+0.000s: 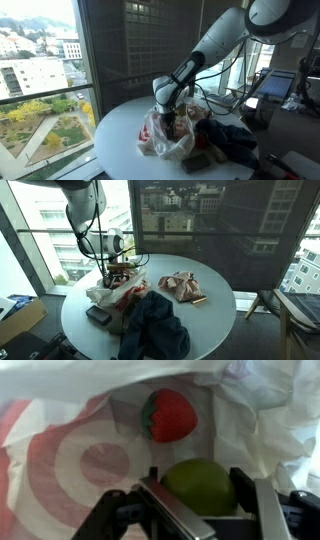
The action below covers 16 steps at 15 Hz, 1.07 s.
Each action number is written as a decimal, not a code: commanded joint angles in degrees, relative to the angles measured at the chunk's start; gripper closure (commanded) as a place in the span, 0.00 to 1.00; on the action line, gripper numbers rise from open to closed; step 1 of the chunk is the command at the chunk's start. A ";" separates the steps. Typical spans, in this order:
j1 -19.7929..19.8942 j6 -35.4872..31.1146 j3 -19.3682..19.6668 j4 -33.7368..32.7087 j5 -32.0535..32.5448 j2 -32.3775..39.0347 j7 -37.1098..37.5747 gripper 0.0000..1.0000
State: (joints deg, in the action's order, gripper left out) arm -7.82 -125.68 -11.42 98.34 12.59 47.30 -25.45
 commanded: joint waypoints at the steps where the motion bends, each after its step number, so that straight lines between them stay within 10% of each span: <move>1: -1.04 2.25 1.01 2.25 -0.42 -3.72 4.69 0.53; 9: -2.49 2.43 3.76 7.96 -0.37 -16.14 18.52 0.53; 16: 2.25 12.65 4.29 20.07 -13.58 -32.56 25.26 0.53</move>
State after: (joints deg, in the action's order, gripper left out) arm -8.19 -112.68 -8.24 110.33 4.13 22.97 -1.84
